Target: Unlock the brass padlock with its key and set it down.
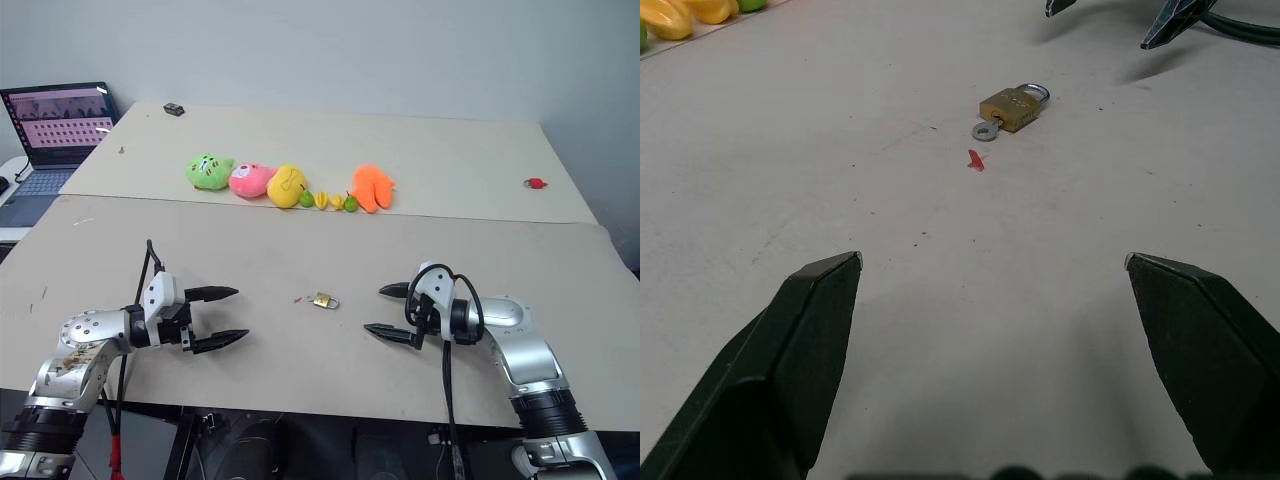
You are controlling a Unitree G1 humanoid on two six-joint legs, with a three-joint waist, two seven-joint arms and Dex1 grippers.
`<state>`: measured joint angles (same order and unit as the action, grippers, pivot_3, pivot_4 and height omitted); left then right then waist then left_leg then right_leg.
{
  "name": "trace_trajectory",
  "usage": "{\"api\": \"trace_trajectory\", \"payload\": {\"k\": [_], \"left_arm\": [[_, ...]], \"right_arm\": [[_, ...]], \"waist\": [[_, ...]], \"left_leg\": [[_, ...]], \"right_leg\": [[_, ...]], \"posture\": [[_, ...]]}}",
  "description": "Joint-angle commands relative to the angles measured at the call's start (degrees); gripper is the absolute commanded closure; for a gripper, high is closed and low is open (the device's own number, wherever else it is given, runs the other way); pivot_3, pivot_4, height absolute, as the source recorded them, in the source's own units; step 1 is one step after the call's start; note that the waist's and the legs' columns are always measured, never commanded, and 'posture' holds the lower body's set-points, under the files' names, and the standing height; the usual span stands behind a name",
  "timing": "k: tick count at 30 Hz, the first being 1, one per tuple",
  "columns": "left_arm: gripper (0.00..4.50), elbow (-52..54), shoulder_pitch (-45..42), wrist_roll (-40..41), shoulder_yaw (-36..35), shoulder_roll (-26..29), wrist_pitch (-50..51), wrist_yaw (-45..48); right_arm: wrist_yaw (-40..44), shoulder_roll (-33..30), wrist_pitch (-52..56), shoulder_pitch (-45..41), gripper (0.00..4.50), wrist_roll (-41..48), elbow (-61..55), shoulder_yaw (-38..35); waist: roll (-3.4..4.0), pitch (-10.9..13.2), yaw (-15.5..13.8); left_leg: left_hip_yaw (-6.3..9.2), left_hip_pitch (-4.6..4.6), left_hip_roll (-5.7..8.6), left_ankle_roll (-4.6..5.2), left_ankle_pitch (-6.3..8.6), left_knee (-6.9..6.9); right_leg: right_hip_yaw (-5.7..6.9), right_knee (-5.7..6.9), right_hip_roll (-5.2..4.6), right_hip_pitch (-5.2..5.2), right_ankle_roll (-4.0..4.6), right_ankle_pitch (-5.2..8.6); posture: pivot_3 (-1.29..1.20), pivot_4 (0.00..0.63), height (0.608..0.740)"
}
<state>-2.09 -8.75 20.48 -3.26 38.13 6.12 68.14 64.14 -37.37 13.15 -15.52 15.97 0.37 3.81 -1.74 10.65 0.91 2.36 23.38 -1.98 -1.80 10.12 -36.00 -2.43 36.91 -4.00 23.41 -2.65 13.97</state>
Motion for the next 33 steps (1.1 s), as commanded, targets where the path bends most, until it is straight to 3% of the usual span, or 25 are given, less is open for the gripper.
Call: {"api": "trace_trajectory", "payload": {"k": [1, 6, 12, 18, 33], "left_arm": [[0.00, -1.93, -3.37, 2.10, -0.48, 0.38, -2.00, 3.56], [0.00, -10.12, -8.35, 2.58, -0.18, 1.65, -11.76, 15.01], [0.00, -15.49, -12.23, 1.80, -0.04, 1.16, -13.87, 15.79], [0.00, -14.46, -12.10, 1.36, 1.14, 0.18, -13.70, 15.53], [0.00, -10.51, -10.40, 2.46, 1.23, -0.48, -11.88, 13.56]], "right_arm": [[-1.47, 0.58, -0.39, -0.17, 0.04, 0.25, -2.16, -0.44], [-5.28, 3.32, -0.87, 1.47, 0.04, -2.52, -3.48, 2.19], [-8.31, 6.51, 1.03, -0.04, 0.04, -2.76, -3.91, 4.27], [-10.19, 11.00, -0.89, -3.36, 0.04, -5.72, -0.78, 8.13], [-13.09, 16.39, -5.40, -9.64, 0.04, -8.05, 9.11, 8.52]], "waist": [[0.00, 0.00, -0.01], [0.00, -0.02, -0.05], [-0.01, -0.01, 0.06], [-0.01, -0.01, 0.19], [0.00, -0.01, 0.12]], "left_leg": [[0.00, 0.00, 0.00, 0.00, 0.00, 0.00], [0.02, -0.01, -0.05, 0.00, 0.00, -0.04], [0.00, 0.02, -0.06, 0.00, 0.00, -0.04], [0.01, 0.00, -0.08, 0.00, 0.00, -0.05], [0.01, 0.04, -0.08, 0.00, 0.00, -0.05]], "right_leg": [[0.00, 0.00, 0.00, 0.00, 0.00, 0.00], [0.02, 0.06, 0.08, 0.00, 0.02, 0.00], [0.00, 0.06, 0.10, 0.01, 0.03, 0.00], [-0.01, 0.10, 0.12, 0.01, 0.03, 0.00], [-0.01, 0.12, 0.12, 0.05, 0.04, -0.01]], "posture": [[0.00, 0.150, 0.722], [0.00, 0.150, 0.722], [0.00, 0.150, 0.722], [0.00, 0.150, 0.722], [0.00, 0.150, 0.722]]}}
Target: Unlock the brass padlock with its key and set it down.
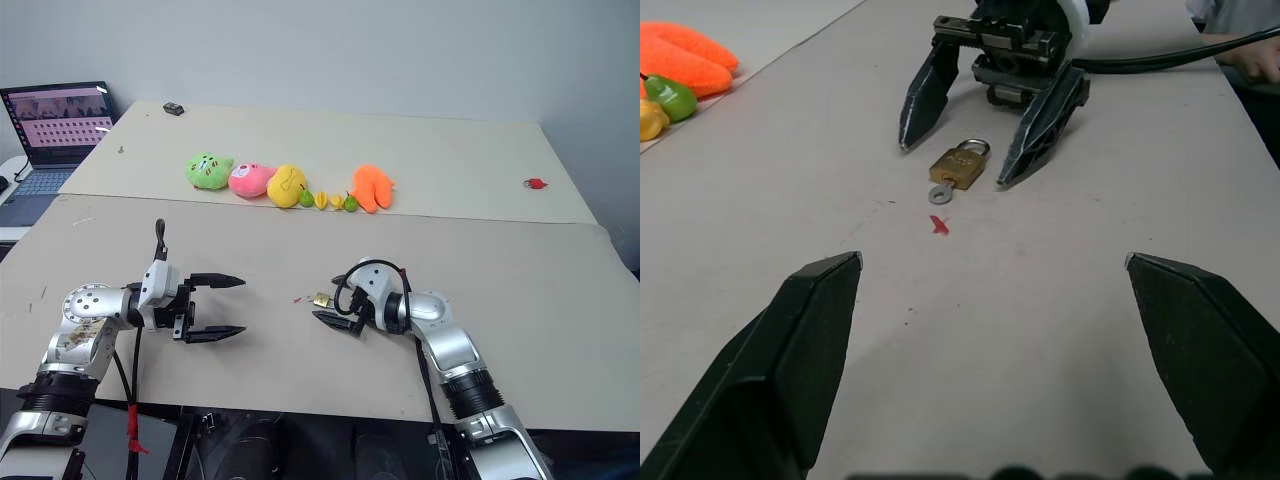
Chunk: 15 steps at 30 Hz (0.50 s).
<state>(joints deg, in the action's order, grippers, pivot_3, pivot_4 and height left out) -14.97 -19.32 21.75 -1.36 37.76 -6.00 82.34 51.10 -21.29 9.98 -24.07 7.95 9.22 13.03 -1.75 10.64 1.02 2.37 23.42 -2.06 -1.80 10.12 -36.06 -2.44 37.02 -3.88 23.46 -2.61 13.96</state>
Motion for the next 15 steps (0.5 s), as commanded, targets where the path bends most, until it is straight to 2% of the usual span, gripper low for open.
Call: {"api": "trace_trajectory", "payload": {"k": [1, 4, 12, 15], "left_arm": [[0.00, 2.55, 0.24, 1.22, -0.68, -0.15, 0.33, -0.81], [0.00, 2.90, 0.33, 1.33, -0.69, -0.25, 0.52, -1.25], [0.00, 2.48, -0.80, 1.53, -1.11, -0.79, 0.86, -2.96], [0.00, 2.05, -1.49, 1.69, -1.18, -0.96, 0.96, -3.28]], "right_arm": [[-0.10, 0.33, -2.58, -1.18, 0.04, -0.28, 0.64, -0.54], [0.24, 0.37, -3.30, -1.29, 0.83, -0.57, 1.23, -0.31], [1.90, -0.48, -4.96, -1.87, 3.58, -0.78, 2.13, -0.84], [1.83, -0.60, -5.71, -2.59, 3.60, -1.10, 3.05, -1.04]], "waist": [[0.00, 0.00, 0.01], [0.00, 0.00, 0.01], [0.00, 0.00, 0.01], [0.00, 0.00, 0.02]], "left_leg": [[0.00, 0.00, 0.00, 0.00, 0.00, 0.00], [0.00, -0.02, 0.00, 0.00, 0.00, 0.00], [0.00, -0.02, 0.00, 0.00, 0.00, 0.00], [0.00, -0.02, 0.00, 0.00, 0.00, -0.01]], "right_leg": [[0.00, 0.00, 0.00, 0.00, 0.00, 0.00], [0.00, 0.02, 0.00, -0.01, 0.00, 0.00], [0.00, 0.02, 0.00, -0.01, 0.00, 0.00], [0.00, 0.02, 0.01, -0.01, 0.00, 0.00]], "posture": [[0.00, 0.150, 0.722], [0.00, 0.150, 0.722], [0.00, 0.150, 0.722], [0.00, 0.150, 0.722]]}}
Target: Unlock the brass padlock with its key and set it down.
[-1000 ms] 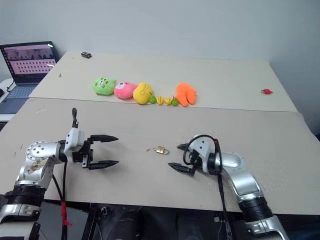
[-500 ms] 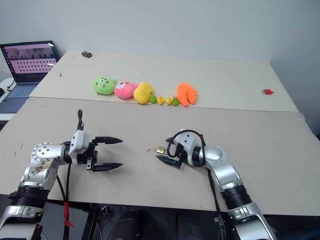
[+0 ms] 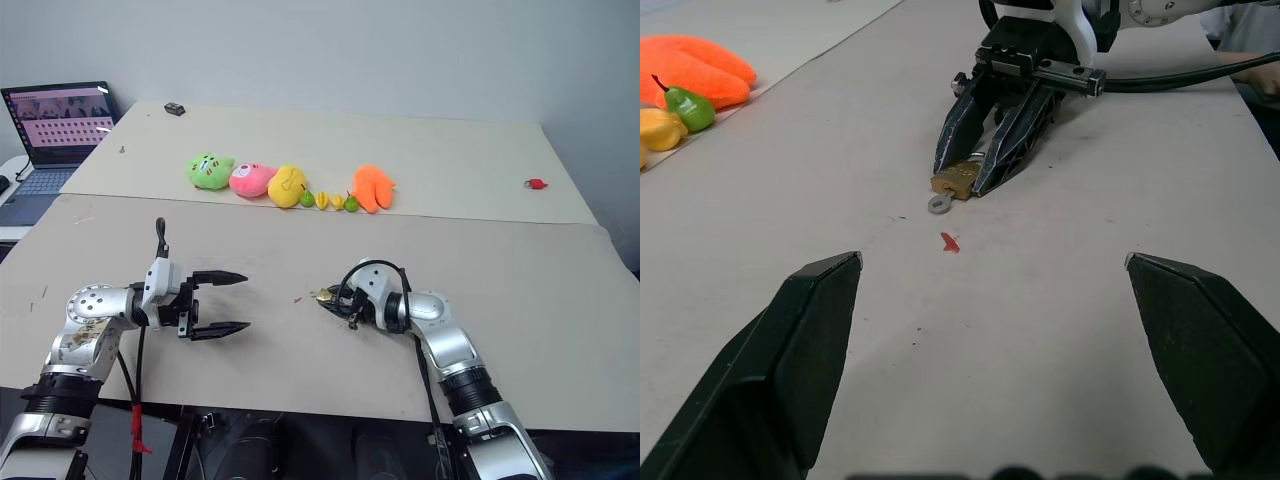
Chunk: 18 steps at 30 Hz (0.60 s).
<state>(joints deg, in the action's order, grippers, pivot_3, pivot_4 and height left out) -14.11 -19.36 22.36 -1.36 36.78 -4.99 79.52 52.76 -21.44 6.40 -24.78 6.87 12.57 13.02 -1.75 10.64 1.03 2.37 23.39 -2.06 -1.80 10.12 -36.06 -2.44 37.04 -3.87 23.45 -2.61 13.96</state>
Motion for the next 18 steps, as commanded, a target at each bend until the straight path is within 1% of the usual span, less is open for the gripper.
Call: {"api": "trace_trajectory", "payload": {"k": [1, 4, 7, 8, 11, 12, 15, 18], "left_arm": [[0.00, 0.95, -1.95, 1.25, -1.28, -0.18, 0.30, -0.83], [0.00, 0.33, -3.88, 2.58, -1.76, -1.11, 3.65, -2.67], [0.00, 0.87, -5.99, 5.17, -1.43, -1.35, 14.98, -5.74], [0.00, 1.11, -7.01, 6.48, -1.25, -1.33, 20.25, -7.04], [0.00, 0.44, -11.22, 11.80, -1.47, -1.70, 37.86, -11.17], [0.00, 0.01, -12.23, 13.62, -2.06, -2.05, 41.88, -11.88], [0.00, -0.92, -14.06, 17.98, -4.00, -3.23, 51.43, -13.79], [0.00, 0.11, -14.06, 19.67, -2.51, -3.24, 59.61, -14.80]], "right_arm": [[0.16, -0.44, -2.32, -2.15, 3.60, 0.04, 0.04, -1.21], [-0.12, -0.72, -3.65, -2.79, 3.60, -0.32, 0.67, -1.46], [-0.07, -2.30, -9.99, -3.92, 3.60, -2.62, 0.50, -1.12], [0.83, -3.15, -12.25, -4.35, 3.60, -2.98, -0.21, -1.06], [3.45, -5.03, -13.81, -5.84, 3.60, -1.30, -3.00, -2.09], [4.04, -5.42, -13.53, -6.11, 3.60, -0.66, -3.65, -2.33], [4.78, -6.32, -13.99, -6.37, 3.60, -1.20, -4.49, -1.92], [5.09, -6.90, -15.05, -6.16, 3.60, -2.70, -6.27, -0.75]], "waist": [[0.00, 0.00, 0.00], [0.00, 0.00, -0.04], [0.00, 0.00, -0.01], [0.00, 0.00, 0.02], [-0.01, 0.01, 0.19], [-0.01, 0.01, 0.21], [-0.01, 0.01, 0.51], [-0.01, 0.01, 0.95]], "left_leg": [[0.00, 0.00, 0.00, 0.00, 0.00, 0.00], [0.00, 0.00, 0.00, 0.00, 0.00, 0.00], [0.01, 0.03, 0.02, 0.00, 0.00, -0.02], [0.01, 0.04, 0.02, 0.00, 0.00, -0.03], [0.02, 0.03, 0.01, 0.00, 0.00, -0.04], [0.06, 0.05, 0.01, 0.00, 0.00, -0.05], [0.09, 0.05, 0.01, 0.00, 0.00, -0.06], [0.10, 0.04, 0.01, 0.00, 0.00, -0.04]], "right_leg": [[0.00, 0.00, 0.00, 0.00, 0.00, 0.00], [0.00, 0.00, 0.00, 0.00, 0.00, 0.00], [0.01, 0.00, -0.01, 0.00, -0.01, 0.00], [0.00, 0.00, -0.01, 0.00, -0.03, 0.00], [0.01, 0.02, 0.01, 0.00, -0.05, 0.01], [0.02, 0.03, 0.02, 0.01, -0.05, 0.01], [0.03, 0.04, 0.05, 0.00, -0.06, 0.01], [0.03, 0.04, 0.05, 0.00, -0.04, 0.01]], "posture": [[0.00, 0.150, 0.722], [0.00, 0.150, 0.722], [0.00, 0.150, 0.722], [0.00, 0.150, 0.722], [0.00, 0.150, 0.722], [0.00, 0.150, 0.722], [0.00, 0.150, 0.722], [0.00, 0.150, 0.722]]}}
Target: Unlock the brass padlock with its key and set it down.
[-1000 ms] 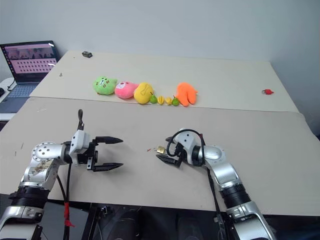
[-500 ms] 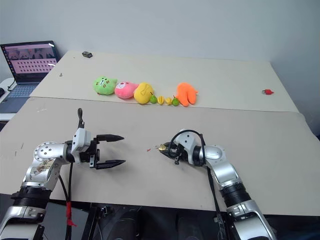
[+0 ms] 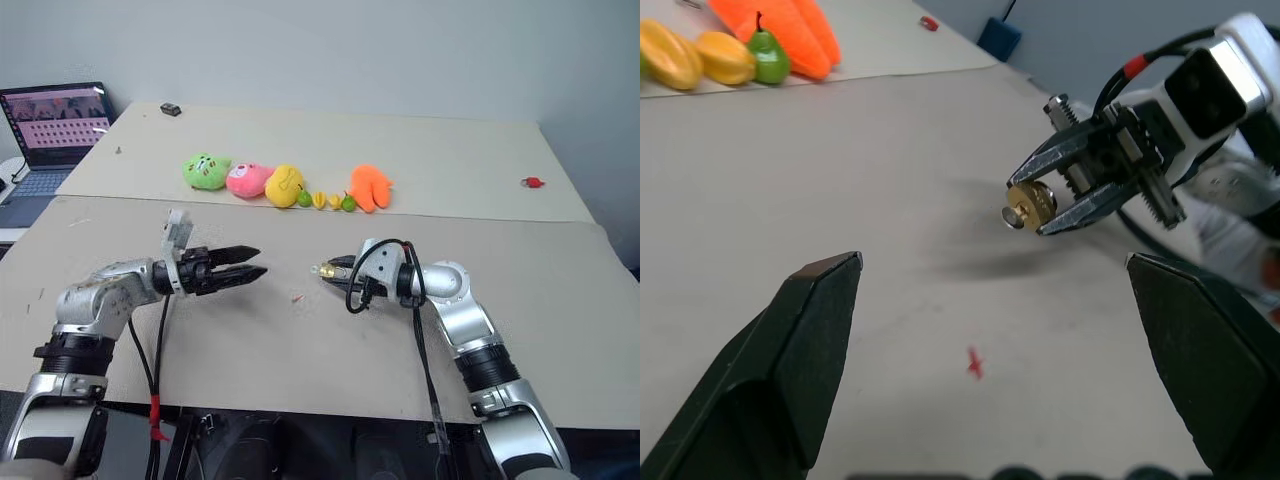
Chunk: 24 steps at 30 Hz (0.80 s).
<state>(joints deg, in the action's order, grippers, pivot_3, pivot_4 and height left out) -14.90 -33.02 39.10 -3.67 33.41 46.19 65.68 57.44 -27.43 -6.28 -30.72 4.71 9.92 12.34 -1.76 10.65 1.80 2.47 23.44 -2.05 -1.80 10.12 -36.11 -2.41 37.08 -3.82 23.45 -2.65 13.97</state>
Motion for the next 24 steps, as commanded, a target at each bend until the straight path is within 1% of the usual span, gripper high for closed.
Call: {"api": "trace_trajectory", "payload": {"k": [1, 4, 10, 11, 15, 18, 20, 24], "left_arm": [[0.00, 1.40, -0.07, 2.95, 0.41, 0.12, 9.39, -0.93], [0.00, 1.47, -0.52, 3.06, 0.73, -1.11, 12.34, -2.52], [0.00, -1.20, -3.24, 6.93, -3.07, -4.12, 22.12, -6.96], [0.00, -1.61, -3.70, 7.69, -4.00, -4.80, 23.30, -7.76], [0.00, -5.61, -7.18, 12.11, -11.99, -9.47, 29.05, -14.98], [0.00, -4.51, -7.29, 14.23, -14.57, -11.38, 31.98, -17.75], [0.00, -3.61, -7.06, 15.28, -15.48, -12.11, 33.54, -19.23], [0.00, -1.40, -5.52, 16.12, -14.55, -12.95, 35.47, -19.98]], "right_arm": [[0.38, -0.91, -2.33, -0.25, 3.60, -0.71, -4.45, 0.28], [-0.05, -0.48, -1.48, -0.46, 3.60, -0.90, -7.02, 0.90], [0.55, -1.03, -1.52, -0.04, 3.60, -1.83, -9.46, 2.17], [0.67, -1.16, -1.28, -0.02, 3.60, -1.65, -10.05, 2.31], [1.48, -1.68, -0.31, -0.40, 3.60, -1.08, -12.25, 2.41], [1.55, -1.63, 0.12, -0.74, 3.60, -1.04, -12.49, 2.30], [1.54, -1.60, 0.13, -0.88, 3.60, -1.21, -12.34, 2.29], [1.79, -1.93, 0.50, -1.22, 3.60, -1.51, -13.22, 2.40]], "waist": [[0.00, 0.00, 0.37], [0.00, 0.00, 0.73], [0.00, 0.00, 0.66], [0.00, 0.00, 0.67], [-0.02, 0.00, 0.58], [-0.02, 0.00, 0.65], [-0.02, 0.00, 0.68], [-0.02, 0.00, 0.63]], "left_leg": [[0.00, 0.00, 0.01, 0.00, 0.00, 0.01], [0.02, -0.04, -0.01, 0.00, 0.00, 0.01], [0.04, -0.03, 0.00, 0.00, 0.00, -0.01], [0.04, -0.03, 0.01, 0.00, 0.00, 0.00], [0.05, -0.02, 0.02, 0.00, 0.00, -0.01], [0.10, -0.04, 0.02, 0.00, 0.00, -0.04], [0.09, -0.06, 0.02, -0.01, 0.00, -0.02], [0.11, -0.05, 0.04, -0.01, 0.00, -0.02]], "right_leg": [[0.00, 0.01, -0.01, 0.00, 0.00, 0.00], [0.00, 0.04, 0.02, 0.00, 0.01, 0.00], [0.00, 0.04, 0.02, 0.00, 0.01, -0.01], [0.00, 0.04, 0.02, 0.00, 0.01, -0.01], [0.01, 0.04, 0.00, 0.00, 0.01, -0.01], [0.03, 0.04, 0.00, -0.05, 0.01, -0.01], [0.02, 0.04, 0.00, -0.05, 0.02, -0.01], [0.02, 0.04, -0.02, -0.05, 0.17, -0.11]], "posture": [[0.00, 0.150, 0.722], [0.00, 0.150, 0.722], [0.00, 0.150, 0.722], [0.00, 0.150, 0.722], [0.00, 0.150, 0.722], [0.00, 0.150, 0.722], [0.00, 0.150, 0.722], [0.00, 0.150, 0.722]]}}
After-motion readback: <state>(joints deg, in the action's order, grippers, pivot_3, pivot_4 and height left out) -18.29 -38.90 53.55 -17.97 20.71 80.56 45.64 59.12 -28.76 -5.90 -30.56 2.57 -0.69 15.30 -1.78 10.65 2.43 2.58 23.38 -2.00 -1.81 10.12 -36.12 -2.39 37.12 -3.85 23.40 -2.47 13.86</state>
